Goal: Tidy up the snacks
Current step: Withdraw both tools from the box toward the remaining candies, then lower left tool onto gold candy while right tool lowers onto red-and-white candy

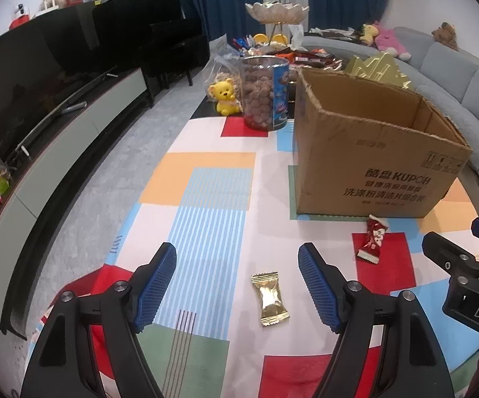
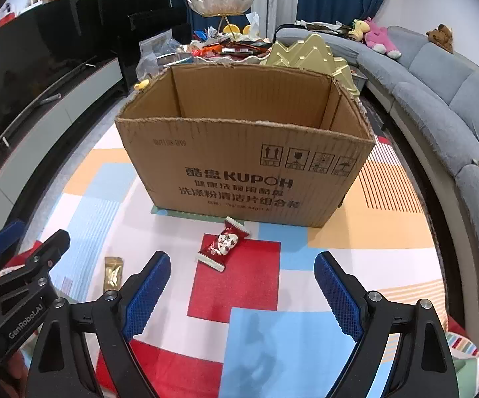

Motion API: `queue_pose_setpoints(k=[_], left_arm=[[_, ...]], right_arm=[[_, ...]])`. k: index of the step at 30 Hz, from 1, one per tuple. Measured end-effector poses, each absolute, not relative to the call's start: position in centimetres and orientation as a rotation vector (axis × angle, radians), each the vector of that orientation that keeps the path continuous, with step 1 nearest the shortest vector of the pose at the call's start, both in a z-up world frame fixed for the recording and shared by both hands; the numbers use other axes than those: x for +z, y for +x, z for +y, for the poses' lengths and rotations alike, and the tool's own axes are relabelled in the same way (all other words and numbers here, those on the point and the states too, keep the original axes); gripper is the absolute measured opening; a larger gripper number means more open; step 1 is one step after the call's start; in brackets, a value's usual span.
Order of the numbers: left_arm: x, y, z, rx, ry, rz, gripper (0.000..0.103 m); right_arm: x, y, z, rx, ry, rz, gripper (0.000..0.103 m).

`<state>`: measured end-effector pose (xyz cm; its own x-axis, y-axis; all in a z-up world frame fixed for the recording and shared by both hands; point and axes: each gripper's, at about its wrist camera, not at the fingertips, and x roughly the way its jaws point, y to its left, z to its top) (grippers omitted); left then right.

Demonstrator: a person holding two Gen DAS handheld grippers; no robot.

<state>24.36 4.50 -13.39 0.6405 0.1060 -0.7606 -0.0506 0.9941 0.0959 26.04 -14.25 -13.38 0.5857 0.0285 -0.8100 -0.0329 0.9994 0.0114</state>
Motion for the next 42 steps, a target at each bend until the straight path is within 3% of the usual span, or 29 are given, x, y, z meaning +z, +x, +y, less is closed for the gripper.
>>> queue_pose_setpoints(k=[35,42], left_arm=[[-21.9,25.2,3.6,0.145,0.034,0.999,0.074],[-22.9,25.4,3.4,0.17,0.031,1.016,0.069]], right_arm=[[-20.4,30.1,-13.2,0.041,-0.029,1.027,0.089],[-21.7,31.3,-12.9,0.027,-0.008,1.045,0.089]])
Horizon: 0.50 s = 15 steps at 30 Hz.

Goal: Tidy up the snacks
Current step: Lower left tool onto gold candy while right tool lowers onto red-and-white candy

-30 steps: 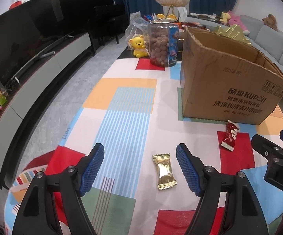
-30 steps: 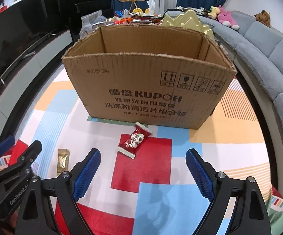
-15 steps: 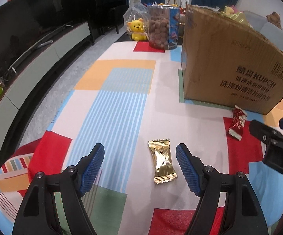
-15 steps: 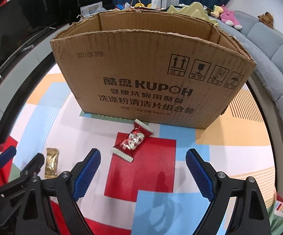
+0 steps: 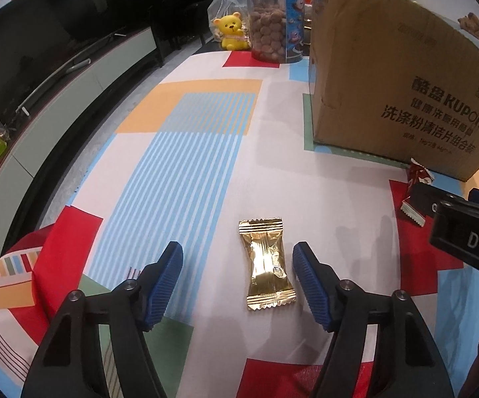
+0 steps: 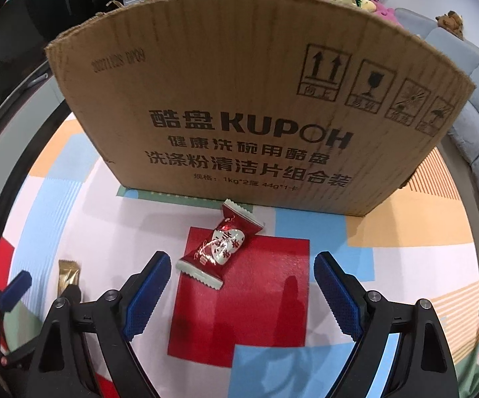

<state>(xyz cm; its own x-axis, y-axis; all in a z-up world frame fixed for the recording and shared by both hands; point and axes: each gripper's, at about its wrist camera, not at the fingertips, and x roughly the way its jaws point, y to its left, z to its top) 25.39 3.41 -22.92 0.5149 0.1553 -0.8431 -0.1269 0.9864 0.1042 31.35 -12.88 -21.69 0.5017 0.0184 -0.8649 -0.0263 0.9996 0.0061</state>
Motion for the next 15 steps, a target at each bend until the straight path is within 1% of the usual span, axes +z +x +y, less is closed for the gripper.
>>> queue_pose_setpoints(k=[7,9,10,11,13,15], left_arm=[[-23.4,25.3,3.7,0.175,0.008,1.017,0.067],[-23.4,25.3,3.8,0.174,0.0,1.011,0.068],[-23.5,25.3,3.8,0.173,-0.003,1.008,0.067],[-23.5,25.3,3.8,0.171,-0.005,1.005,0.066],[-23.4,25.3,3.7,0.164,-0.006,0.998,0.06],[-23.4,25.2,3.6,0.164,0.004,0.987,0.048]], right_arm=[[-23.0,32.7,-11.7,0.018,-0.003,1.058,0.082],[-23.5,32.8,-11.4,0.021,-0.005,1.062,0.076],[-23.7,33.0,-11.2,0.022,-0.006,1.065,0.071],[-24.0,33.3,-11.2,0.025,-0.005,1.071,0.066],[-24.3,33.6,-10.9,0.03,0.001,1.073,0.064],[-24.4,33.6,-10.6,0.035,-0.002,1.069,0.061]])
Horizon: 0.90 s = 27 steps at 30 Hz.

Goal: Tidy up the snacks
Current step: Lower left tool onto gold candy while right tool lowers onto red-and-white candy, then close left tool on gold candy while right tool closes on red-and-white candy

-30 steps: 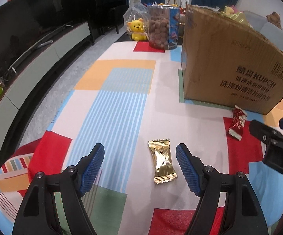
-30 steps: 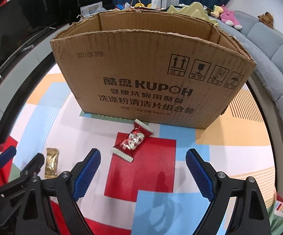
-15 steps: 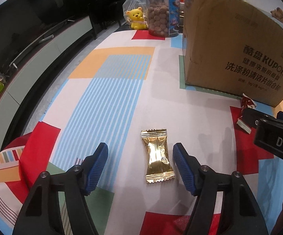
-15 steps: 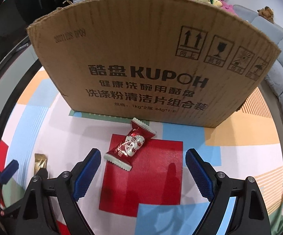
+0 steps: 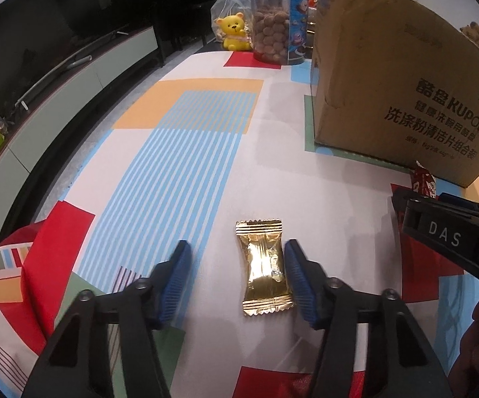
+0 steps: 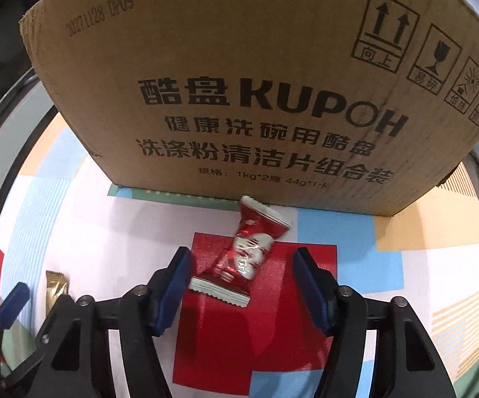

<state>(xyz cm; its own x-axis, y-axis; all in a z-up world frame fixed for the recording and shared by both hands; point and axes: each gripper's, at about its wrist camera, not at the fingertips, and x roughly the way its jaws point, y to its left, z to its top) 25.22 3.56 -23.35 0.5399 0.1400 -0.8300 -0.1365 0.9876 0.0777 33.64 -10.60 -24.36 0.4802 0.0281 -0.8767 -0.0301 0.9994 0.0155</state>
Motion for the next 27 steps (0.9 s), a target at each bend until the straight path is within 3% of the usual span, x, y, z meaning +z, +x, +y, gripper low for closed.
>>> queue_pose_setpoints(k=[6,9,27], left_arm=[[-23.3,25.2,3.4,0.169,0.026,0.975,0.025],[-23.3,25.3,3.3,0.174,0.04,0.973,0.021],[-22.1,25.3,3.6,0.196,0.054,0.938,0.019]], right_arm=[[-24.4,33.0,-9.8,0.062,-0.013,1.064,0.04],[-24.3,32.8,-9.6,0.067,-0.015,1.066,0.031],[-21.5,30.8,-11.8,0.074,-0.036,1.048,0.028]])
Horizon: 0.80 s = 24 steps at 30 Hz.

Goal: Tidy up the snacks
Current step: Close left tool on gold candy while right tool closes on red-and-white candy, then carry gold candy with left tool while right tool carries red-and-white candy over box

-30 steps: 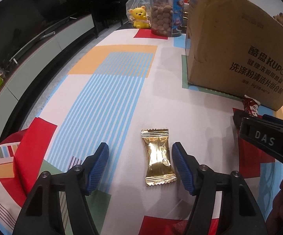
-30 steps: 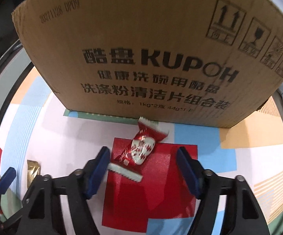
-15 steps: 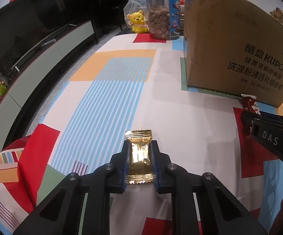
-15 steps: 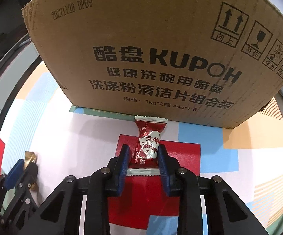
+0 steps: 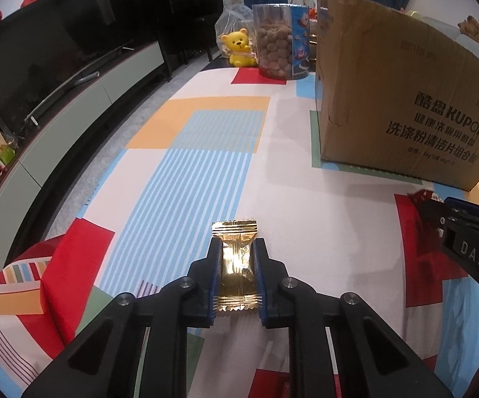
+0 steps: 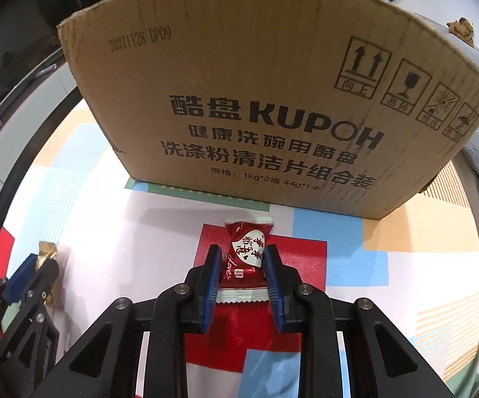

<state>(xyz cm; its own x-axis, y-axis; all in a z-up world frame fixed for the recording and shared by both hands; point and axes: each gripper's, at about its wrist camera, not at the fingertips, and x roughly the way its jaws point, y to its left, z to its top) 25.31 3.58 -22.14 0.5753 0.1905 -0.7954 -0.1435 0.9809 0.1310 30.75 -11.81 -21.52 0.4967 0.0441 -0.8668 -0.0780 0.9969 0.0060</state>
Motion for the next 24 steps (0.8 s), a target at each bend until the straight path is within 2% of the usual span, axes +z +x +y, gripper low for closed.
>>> queue_pose_setpoints(k=[24], left_arm=[[-17.4,23.9,3.5,0.178,0.042,0.852,0.019]], right_arm=[[-15.3,27.1,-12.8,0.111,-0.035,0.972,0.026]])
